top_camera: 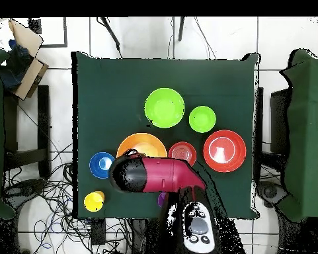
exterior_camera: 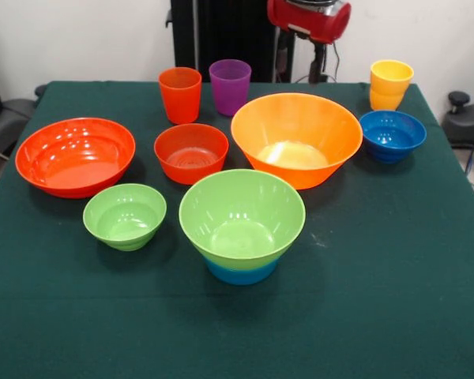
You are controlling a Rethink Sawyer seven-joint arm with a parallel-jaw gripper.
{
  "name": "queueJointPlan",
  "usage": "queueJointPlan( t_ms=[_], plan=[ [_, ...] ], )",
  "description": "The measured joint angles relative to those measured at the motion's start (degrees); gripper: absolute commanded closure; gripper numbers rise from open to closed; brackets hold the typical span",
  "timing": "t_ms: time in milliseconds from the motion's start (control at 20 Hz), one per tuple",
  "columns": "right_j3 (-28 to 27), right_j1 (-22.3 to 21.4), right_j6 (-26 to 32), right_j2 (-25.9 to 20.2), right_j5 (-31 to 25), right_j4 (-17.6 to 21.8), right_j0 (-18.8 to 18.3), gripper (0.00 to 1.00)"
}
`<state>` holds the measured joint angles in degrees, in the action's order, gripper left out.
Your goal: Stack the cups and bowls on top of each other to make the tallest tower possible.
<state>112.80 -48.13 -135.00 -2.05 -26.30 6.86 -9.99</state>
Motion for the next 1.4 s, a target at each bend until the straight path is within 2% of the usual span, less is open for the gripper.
queueJointPlan(
  t_ms=[250,700,1150,1400],
  plan=[
    [1.1,-0.5,0.0,-0.1,0.3,-0.3,3.6,0.0],
    [0.6,-3.2,0.0,0.3,0.2,-3.5,13.2,0.0],
    [-2.0,-1.6,-0.4,3.4,0.2,-6.7,21.2,0.0],
    [-3.6,0.8,-1.2,6.6,0.2,-8.6,25.9,0.0]
  ],
)
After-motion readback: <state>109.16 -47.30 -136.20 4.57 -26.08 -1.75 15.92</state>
